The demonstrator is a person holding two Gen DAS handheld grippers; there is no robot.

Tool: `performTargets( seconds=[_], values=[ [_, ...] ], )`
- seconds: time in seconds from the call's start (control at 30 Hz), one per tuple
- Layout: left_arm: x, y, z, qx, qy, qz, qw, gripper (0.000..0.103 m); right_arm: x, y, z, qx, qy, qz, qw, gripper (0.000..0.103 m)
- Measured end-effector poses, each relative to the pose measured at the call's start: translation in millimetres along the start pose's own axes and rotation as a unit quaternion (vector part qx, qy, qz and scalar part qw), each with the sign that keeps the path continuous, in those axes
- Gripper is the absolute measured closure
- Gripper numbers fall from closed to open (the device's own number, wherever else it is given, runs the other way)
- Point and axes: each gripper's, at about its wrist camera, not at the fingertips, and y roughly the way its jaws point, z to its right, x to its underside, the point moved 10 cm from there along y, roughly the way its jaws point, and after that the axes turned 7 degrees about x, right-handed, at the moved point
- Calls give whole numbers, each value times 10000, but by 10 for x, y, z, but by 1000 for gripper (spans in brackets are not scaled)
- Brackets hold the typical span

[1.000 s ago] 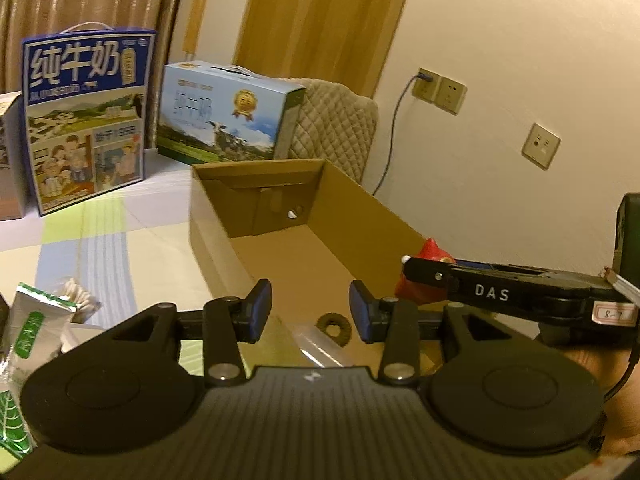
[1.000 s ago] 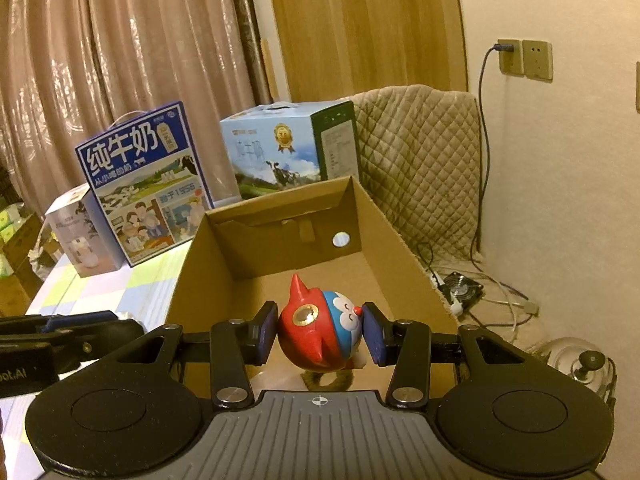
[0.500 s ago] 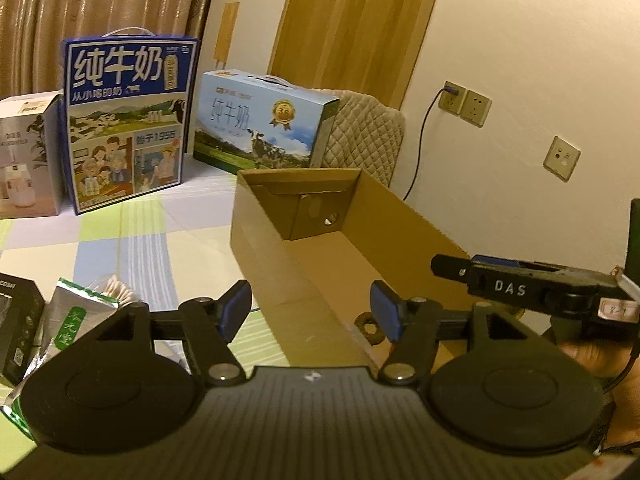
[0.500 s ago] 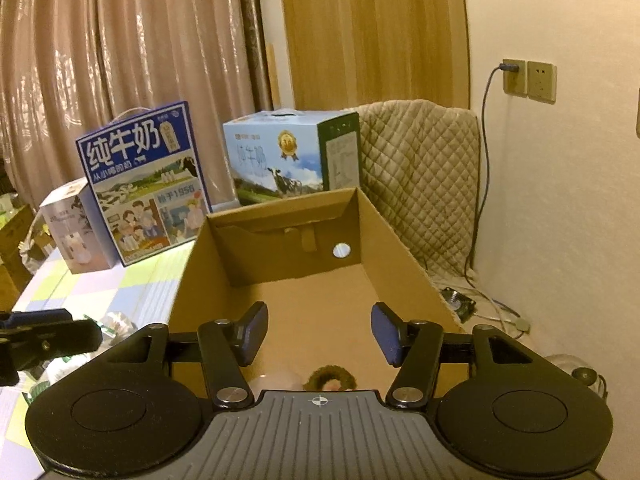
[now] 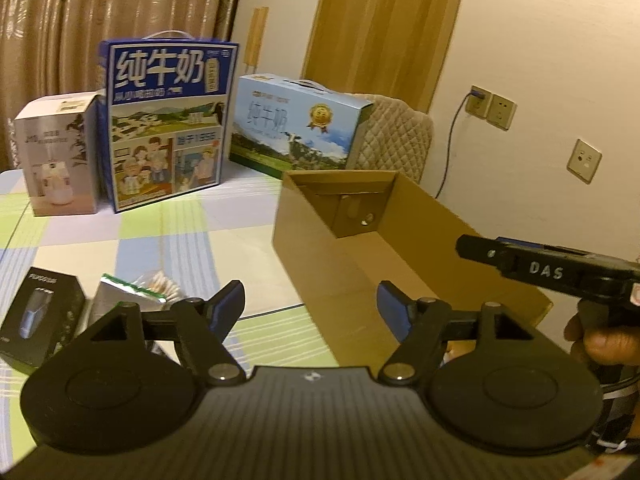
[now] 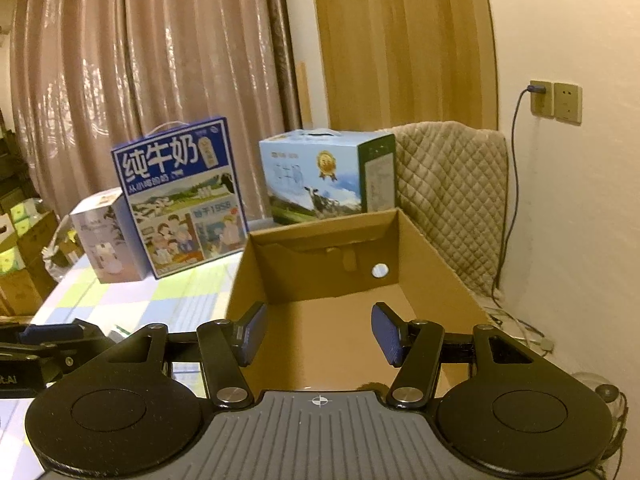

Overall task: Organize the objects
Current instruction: 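Move both tools back over the remaining items on the table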

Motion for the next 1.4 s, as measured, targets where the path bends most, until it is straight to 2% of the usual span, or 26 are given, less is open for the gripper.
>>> performTargets(
  seconds=[0.37,0.73,1.0,1.2,1.4],
  values=[
    [79,-343,-619,-644,-117,75,9978,28,17,-108,-572,-655,-394,232,9968,48],
    [351,-786,-1322,-1329,-337,-24,9906,21,234,-192,-1250,-1393,-766,82,9873,48],
    [578,-986,-1650,-1625,-338,-218,9859,16,644,-183,-1800,-1910,-1359,-313,9716,46],
    [690,-1019,-1815,-1694,-426,-359,9840,12,1014,-91,-2108,-2205,-1805,-686,9561,31],
    [714,-939,-1915,-1700,-353,-520,9834,8,1294,17,-2301,-2383,-2225,-843,9416,27]
  ],
)
